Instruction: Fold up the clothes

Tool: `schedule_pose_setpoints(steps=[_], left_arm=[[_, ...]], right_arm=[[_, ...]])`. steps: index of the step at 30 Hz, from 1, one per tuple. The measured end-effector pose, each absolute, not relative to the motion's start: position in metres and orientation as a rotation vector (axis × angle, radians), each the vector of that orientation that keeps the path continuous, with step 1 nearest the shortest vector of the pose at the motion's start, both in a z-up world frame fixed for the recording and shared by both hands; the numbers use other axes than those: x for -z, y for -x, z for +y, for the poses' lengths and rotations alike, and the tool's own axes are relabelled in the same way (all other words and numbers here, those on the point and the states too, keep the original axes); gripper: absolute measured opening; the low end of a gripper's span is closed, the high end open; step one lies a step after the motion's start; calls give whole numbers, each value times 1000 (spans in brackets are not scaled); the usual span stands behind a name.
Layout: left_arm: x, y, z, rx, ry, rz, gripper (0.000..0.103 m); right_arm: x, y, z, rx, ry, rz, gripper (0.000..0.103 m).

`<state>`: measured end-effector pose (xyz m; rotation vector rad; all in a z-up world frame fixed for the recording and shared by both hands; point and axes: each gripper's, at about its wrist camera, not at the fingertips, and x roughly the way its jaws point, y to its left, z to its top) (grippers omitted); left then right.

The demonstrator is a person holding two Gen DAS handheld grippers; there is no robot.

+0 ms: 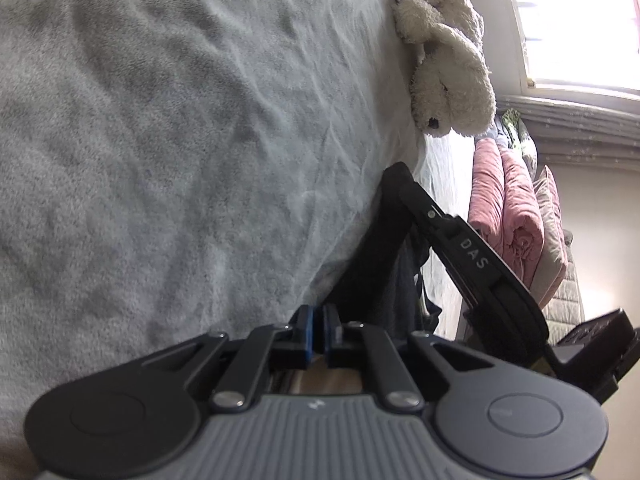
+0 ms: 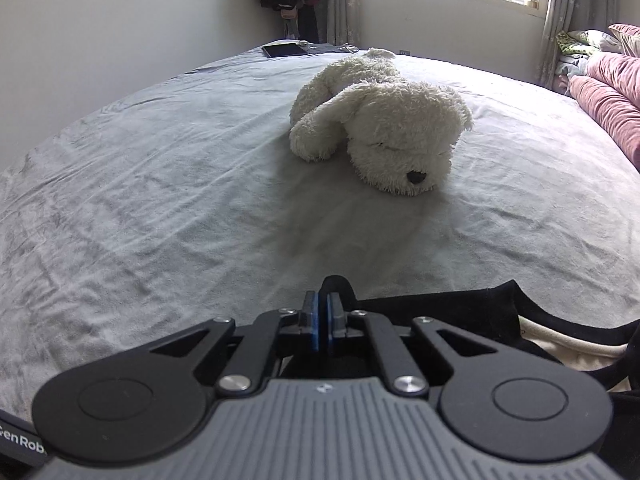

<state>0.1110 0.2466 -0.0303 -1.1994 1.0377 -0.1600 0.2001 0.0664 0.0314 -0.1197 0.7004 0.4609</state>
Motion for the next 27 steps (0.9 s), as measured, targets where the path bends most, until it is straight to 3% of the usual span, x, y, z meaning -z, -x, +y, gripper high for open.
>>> schedule_pose_setpoints(steps=[5, 9, 14, 21, 24, 25, 27], left_arm=[[23, -112, 253, 191, 1115, 1059, 5], [11, -115, 260, 183, 1074, 977, 7], [-1, -121, 247, 259, 1055, 901, 24], [-10, -128, 212, 344, 897, 850, 24], [-7, -127, 203, 300, 805, 886, 18], [-6, -127, 201, 285, 775, 897, 8], [-3, -126, 195, 256, 713, 919, 3]], right_arm=[[-16, -205, 73, -445, 103, 723, 5], [-22, -204, 63, -481, 28, 738, 16], [-42, -193, 38, -505, -35, 721, 24], [-52, -169, -24, -439, -74, 682, 25], [-45, -164, -55, -384, -103, 701, 28], [-42, -161, -68, -360, -116, 708, 28], [-35, -156, -95, -306, -144, 721, 28]])
